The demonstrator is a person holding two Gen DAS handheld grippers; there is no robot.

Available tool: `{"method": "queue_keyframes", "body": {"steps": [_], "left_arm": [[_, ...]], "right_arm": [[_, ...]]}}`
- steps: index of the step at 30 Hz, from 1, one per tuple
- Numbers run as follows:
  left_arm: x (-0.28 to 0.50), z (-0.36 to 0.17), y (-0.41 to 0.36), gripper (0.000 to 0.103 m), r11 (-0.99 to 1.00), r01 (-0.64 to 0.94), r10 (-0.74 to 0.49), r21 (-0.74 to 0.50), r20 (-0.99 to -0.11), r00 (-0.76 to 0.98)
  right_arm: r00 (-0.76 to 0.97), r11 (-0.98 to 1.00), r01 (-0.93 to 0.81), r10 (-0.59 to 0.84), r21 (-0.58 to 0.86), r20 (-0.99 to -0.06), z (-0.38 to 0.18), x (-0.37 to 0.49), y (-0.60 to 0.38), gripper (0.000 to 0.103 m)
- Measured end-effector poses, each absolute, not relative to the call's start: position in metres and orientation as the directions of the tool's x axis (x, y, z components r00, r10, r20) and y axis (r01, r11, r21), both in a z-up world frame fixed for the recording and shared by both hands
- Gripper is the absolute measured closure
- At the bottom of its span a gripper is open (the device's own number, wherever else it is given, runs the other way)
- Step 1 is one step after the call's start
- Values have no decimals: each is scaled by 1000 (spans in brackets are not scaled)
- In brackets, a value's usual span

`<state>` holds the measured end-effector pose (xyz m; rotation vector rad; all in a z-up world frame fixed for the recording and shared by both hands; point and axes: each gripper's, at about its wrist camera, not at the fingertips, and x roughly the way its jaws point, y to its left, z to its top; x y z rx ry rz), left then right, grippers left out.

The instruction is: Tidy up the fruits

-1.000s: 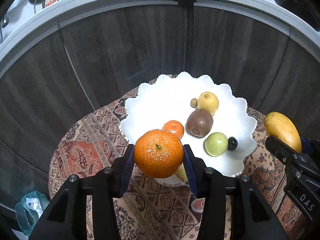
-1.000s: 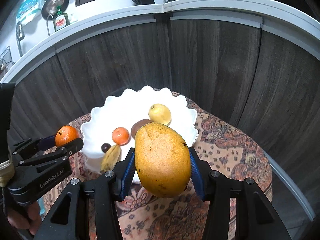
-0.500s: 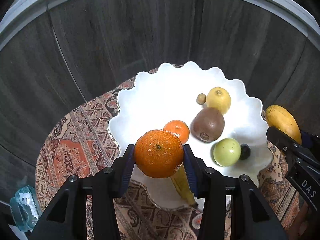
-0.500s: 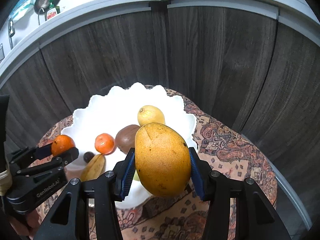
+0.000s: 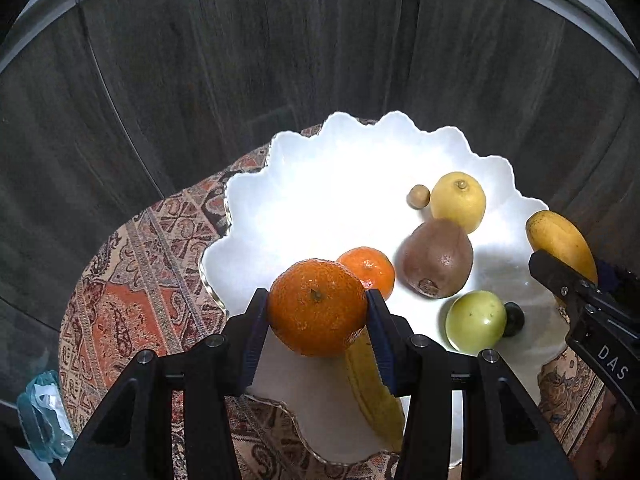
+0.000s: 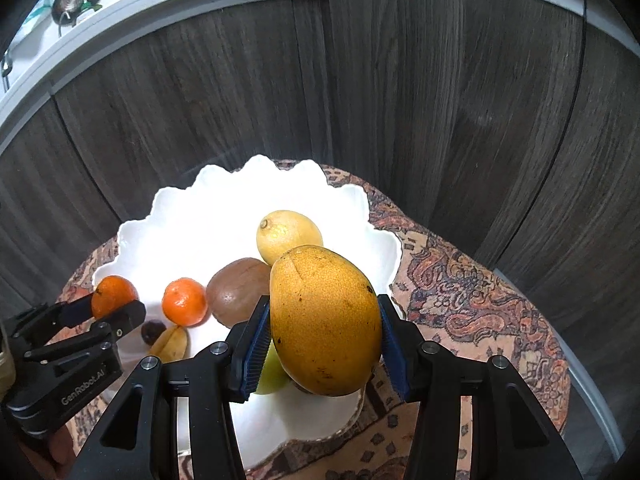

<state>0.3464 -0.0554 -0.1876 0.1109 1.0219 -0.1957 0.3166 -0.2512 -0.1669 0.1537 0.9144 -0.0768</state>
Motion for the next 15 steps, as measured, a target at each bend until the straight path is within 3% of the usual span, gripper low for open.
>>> {"method": "queue_keyframes", "body": {"steps": [1, 3, 5, 6, 7, 10, 12, 15], "left_arm": [[347, -188, -56, 55, 977, 213, -110, 0, -856, 505], [346, -187, -55, 38, 979, 206, -97, 14, -850, 518], [345, -183, -52, 33, 983, 179, -70, 35, -834, 547], [345, -181, -51, 33, 984, 174, -63, 40, -833, 549], [345, -180, -49, 33, 984, 172, -62, 41, -834, 549], [342, -177, -46, 23, 986, 162, -58, 39, -832, 552], [338, -171, -44, 11, 989, 142, -39, 51, -824, 565], [331, -163, -43, 8, 990, 128, -25, 61, -813, 582]], "right_arm": [[605, 986, 130, 3, 102, -796, -168, 317, -251, 52], [597, 986, 127, 12, 110, -802, -171, 318, -251, 50], [599, 988, 126, 0, 94, -800, -170, 317, -249, 36], [604, 988, 132, -15, 82, -797, -169, 316, -248, 21], [614, 988, 145, -41, 61, -788, -166, 314, -248, 13], [630, 987, 158, -79, 29, -772, -158, 311, -246, 9], [633, 987, 160, -75, 35, -771, -155, 309, -247, 9], [638, 985, 164, -69, 48, -767, -149, 302, -247, 8]]}}
